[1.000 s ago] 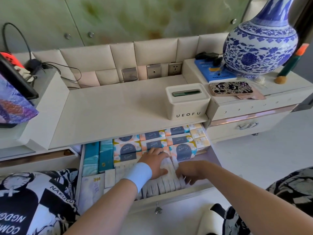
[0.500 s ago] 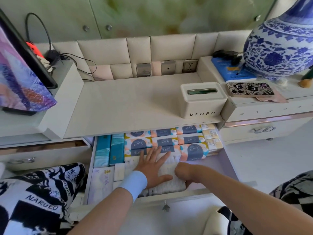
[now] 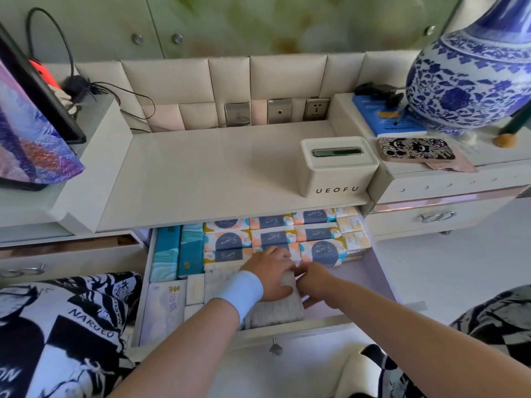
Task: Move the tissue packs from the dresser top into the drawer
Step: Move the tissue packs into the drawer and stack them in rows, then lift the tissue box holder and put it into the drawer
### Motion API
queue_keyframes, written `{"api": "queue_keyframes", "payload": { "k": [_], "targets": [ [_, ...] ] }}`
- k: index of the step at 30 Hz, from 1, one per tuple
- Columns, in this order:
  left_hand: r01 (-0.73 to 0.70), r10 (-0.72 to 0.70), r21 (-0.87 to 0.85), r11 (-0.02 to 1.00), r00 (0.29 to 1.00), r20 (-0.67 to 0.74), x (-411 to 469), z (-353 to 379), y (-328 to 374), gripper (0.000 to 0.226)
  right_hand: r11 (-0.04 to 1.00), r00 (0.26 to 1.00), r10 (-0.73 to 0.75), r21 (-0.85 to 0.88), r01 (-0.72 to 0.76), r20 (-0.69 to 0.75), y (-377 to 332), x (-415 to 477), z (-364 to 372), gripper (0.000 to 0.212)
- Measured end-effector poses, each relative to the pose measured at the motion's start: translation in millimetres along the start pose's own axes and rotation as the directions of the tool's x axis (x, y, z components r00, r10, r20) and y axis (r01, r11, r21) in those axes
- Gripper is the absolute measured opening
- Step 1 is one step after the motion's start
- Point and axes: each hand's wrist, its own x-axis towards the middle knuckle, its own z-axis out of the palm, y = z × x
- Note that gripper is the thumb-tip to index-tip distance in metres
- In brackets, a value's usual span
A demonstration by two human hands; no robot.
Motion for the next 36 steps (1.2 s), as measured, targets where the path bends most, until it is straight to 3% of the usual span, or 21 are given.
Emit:
{"api": "queue_keyframes", "payload": {
  "k": [5, 9, 12, 16, 22, 26, 29, 33, 35, 36],
  "targets": [
    [0.022, -0.023, 0.029, 0.999, 0.999, 0.032, 5, -6, 7, 0.072, 0.995, 0.994, 0.003, 0.102, -0.014, 0.111, 9, 0, -9, 0.048],
    [0.037, -0.042, 0.064, 0.997, 0.996, 0.075, -1, -8, 7, 0.075, 0.996, 0.986, 0.008, 0.089, -0.023, 0.165, 12, -2, -6, 0.056],
    [0.056, -0.059, 0.04, 0.998, 0.996, 0.072, -6, -9, 4, 0.073, 0.992, 0.985, 0.021, -0.129, 0.002, 0.174, 4, 0, -10, 0.056],
    [0.072, -0.078, 0.064, 0.995, 0.991, 0.105, -4, -13, 7, 0.07, 0.875, 0.995, 0.039, -0.484, 0.009, 0.089, -12, 0, -20, 0.056],
    [0.11, -0.112, 0.021, 0.994, 0.982, 0.149, 10, -28, 15, 0.052, 0.745, 0.998, -0.016, -0.665, 0.055, 0.065, -28, -11, -44, 0.044],
    [0.151, -0.145, -0.105, 0.983, 0.987, 0.062, 22, -49, 19, 0.042, 0.614, 0.983, -0.181, -0.781, 0.115, 0.003, -52, -17, -74, 0.038],
    [0.147, -0.175, -0.211, 0.966, 0.978, -0.117, 38, -73, 19, 0.032, 0.587, 0.905, -0.414, -0.789, 0.181, -0.101, -78, -23, -101, 0.03],
    [0.076, -0.201, -0.304, 0.95, 0.892, -0.404, 67, -113, 20, 0.024, 0.493, 0.688, -0.697, -0.831, 0.257, -0.2, -107, -33, -137, 0.032],
    [0.065, -0.216, -0.3, 0.952, 0.837, -0.503, 83, -132, 21, 0.028, 0.377, 0.607, -0.771, -0.906, 0.195, -0.19, -114, -33, -155, 0.041],
    [0.071, -0.218, -0.286, 0.956, 0.823, -0.525, 91, -139, 23, 0.034, 0.328, 0.607, -0.773, -0.936, 0.128, -0.188, -114, -30, -162, 0.049]
  ]
}}
